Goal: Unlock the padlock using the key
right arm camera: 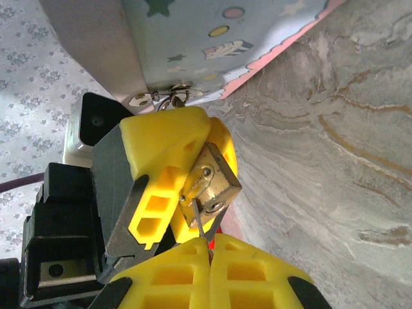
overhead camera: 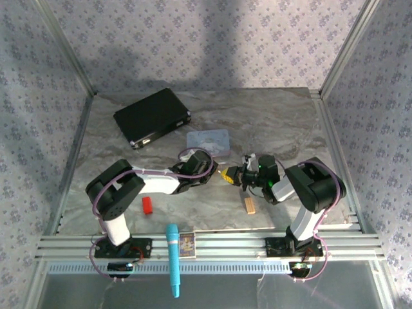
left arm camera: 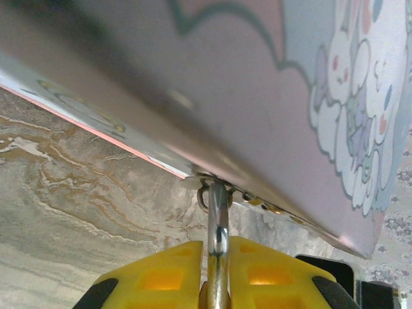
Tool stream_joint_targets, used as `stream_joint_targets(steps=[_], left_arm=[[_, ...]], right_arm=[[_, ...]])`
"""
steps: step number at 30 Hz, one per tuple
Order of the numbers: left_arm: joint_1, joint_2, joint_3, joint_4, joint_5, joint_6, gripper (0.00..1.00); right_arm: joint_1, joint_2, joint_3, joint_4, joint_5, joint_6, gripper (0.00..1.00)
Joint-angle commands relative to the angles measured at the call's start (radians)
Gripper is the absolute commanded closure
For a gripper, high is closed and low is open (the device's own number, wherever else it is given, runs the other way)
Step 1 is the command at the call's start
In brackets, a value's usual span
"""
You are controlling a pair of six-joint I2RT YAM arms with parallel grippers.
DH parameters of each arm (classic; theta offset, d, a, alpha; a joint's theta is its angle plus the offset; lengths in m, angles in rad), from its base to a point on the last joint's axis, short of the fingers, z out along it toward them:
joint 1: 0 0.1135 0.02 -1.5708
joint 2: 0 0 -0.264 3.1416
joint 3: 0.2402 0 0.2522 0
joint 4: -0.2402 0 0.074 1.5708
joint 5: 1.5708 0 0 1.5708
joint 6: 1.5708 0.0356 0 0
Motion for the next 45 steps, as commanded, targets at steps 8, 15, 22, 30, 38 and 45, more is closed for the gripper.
stream_joint_targets(steps=[8,15,22,30,38,45], left_arm=[[0.014,0.016,0.001,0.014,-0.019,-0.079,1.00],[0.011,0.032,0.002,0.030,0.006,-0.090,1.00],[0.011,0.023,-0.010,0.017,-0.019,-0.088,1.00],[-0.009,0.040,0.016,0.027,0.003,-0.087,1.00],[-0.008,0.050,0.007,0.033,0.003,-0.103,1.00],[-0.009,0.043,0.004,0.075,0.032,-0.110,1.00]], right_arm=[[-0.011,0.035,-0.048,0.057,-0.035,0.012,1.00],[-0.007,0.063,-0.012,0.109,-0.033,0.036,1.00],[-0.008,0.068,-0.019,0.132,-0.028,0.037,1.00],[0.002,0.101,-0.004,0.181,-0.021,0.049,1.00],[-0.007,0.090,-0.010,0.188,-0.009,0.053,1.00],[-0.008,0.121,0.005,0.231,0.001,0.070,1.00]])
